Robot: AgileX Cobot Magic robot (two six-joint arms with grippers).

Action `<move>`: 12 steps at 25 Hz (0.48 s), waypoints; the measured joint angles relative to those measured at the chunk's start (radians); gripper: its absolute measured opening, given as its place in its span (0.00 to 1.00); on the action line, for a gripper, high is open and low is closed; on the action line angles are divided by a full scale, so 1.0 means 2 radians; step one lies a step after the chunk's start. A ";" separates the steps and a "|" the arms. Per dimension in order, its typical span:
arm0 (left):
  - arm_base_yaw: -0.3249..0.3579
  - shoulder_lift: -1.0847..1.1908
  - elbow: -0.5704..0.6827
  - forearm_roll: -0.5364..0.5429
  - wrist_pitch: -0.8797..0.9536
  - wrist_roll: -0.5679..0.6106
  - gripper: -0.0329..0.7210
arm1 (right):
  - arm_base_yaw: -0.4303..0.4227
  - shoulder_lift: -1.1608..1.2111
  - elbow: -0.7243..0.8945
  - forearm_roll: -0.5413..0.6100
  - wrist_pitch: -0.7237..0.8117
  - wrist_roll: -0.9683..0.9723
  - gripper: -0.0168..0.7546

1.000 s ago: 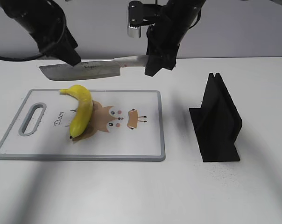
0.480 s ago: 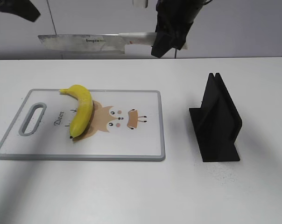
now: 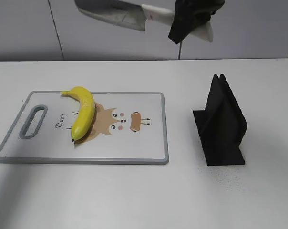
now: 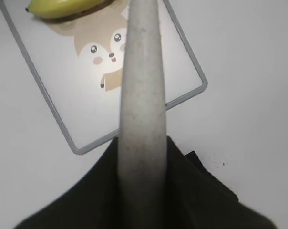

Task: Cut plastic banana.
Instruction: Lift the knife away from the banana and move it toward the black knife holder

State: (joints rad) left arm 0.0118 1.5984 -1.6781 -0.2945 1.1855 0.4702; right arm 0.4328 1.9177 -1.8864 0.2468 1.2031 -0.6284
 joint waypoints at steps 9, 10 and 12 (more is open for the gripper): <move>0.000 -0.030 0.041 0.044 0.016 -0.091 0.82 | 0.000 -0.046 0.001 -0.041 0.001 0.246 0.25; 0.000 -0.039 0.055 0.044 0.016 -0.091 0.81 | 0.000 -0.051 0.001 -0.042 0.001 0.265 0.25; 0.000 -0.059 0.086 0.051 0.016 -0.092 0.80 | 0.000 -0.063 0.002 -0.042 0.001 0.297 0.25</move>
State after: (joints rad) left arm 0.0125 1.4806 -1.5062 -0.1925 1.2174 0.2855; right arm 0.4328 1.7910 -1.8830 0.1633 1.2054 -0.0340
